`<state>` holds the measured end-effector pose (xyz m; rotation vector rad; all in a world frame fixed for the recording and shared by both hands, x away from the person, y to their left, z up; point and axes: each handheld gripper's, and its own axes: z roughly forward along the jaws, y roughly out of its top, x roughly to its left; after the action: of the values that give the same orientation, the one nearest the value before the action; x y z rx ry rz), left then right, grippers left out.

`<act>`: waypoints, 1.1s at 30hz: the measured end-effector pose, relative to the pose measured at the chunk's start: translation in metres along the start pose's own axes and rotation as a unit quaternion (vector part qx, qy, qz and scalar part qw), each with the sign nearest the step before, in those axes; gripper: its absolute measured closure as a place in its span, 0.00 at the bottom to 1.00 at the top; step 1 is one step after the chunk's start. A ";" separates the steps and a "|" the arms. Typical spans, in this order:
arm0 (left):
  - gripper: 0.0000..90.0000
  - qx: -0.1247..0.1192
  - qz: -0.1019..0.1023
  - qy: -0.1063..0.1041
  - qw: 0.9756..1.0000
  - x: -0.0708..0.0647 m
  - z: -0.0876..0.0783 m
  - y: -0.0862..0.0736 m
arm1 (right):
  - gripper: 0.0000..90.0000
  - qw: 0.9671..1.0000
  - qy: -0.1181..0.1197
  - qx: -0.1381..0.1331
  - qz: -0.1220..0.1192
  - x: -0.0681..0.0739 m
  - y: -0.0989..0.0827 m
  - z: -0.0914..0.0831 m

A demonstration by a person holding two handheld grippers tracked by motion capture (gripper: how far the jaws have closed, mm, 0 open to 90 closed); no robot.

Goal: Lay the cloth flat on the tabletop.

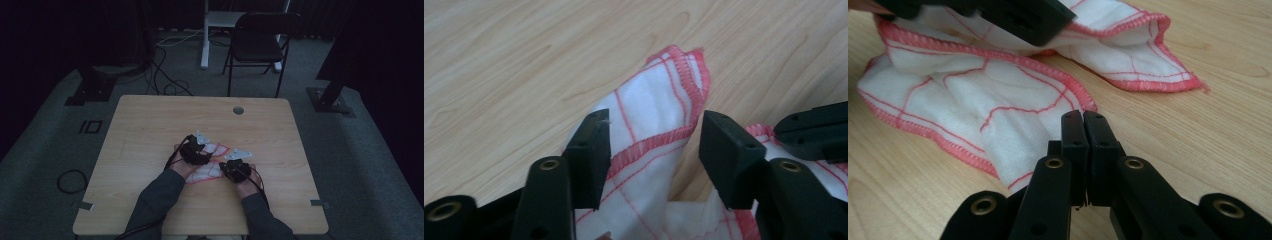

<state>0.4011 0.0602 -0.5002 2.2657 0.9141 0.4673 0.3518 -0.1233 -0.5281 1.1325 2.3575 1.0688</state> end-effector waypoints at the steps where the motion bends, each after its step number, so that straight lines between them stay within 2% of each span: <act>1: 0.58 0.009 0.005 0.004 1.000 -0.001 0.001 0.001 | 0.99 1.000 0.000 -0.001 -0.001 0.000 0.000 -0.001; 4: 0.81 0.021 0.007 0.007 1.000 0.000 0.002 0.001 | 0.99 1.000 0.002 -0.002 -0.003 0.001 -0.001 -0.003; 5: 0.81 0.025 0.002 0.012 1.000 0.003 0.001 0.000 | 0.99 1.000 0.002 -0.004 -0.005 0.002 -0.001 -0.004; 6: 0.92 0.026 -0.002 0.013 1.000 0.004 0.000 0.000 | 0.99 1.000 0.005 -0.006 -0.004 0.002 -0.002 -0.006; 8: 0.96 0.021 -0.006 0.017 1.000 0.007 -0.003 -0.001 | 0.99 1.000 0.008 -0.010 -0.002 0.003 -0.003 -0.009; 14: 0.97 0.002 -0.023 0.029 0.999 0.017 -0.019 -0.001 | 0.99 1.000 0.014 -0.020 -0.001 0.006 -0.007 -0.018; 19: 0.97 -0.010 -0.047 0.040 0.998 0.030 -0.030 -0.006 | 0.99 1.000 0.018 -0.023 -0.006 0.009 -0.010 -0.023; 26: 0.97 -0.012 -0.071 0.052 0.996 0.046 -0.041 -0.018 | 0.99 0.999 0.023 -0.022 -0.011 0.014 -0.015 -0.027; 33: 0.97 -0.014 -0.109 0.064 0.992 0.064 -0.050 -0.038 | 0.99 0.999 0.026 -0.017 -0.023 0.016 -0.015 -0.030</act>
<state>0.4006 0.1490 -0.4838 2.1004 1.1966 0.5279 0.3169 -0.1318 -0.5185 1.0455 2.3826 1.1315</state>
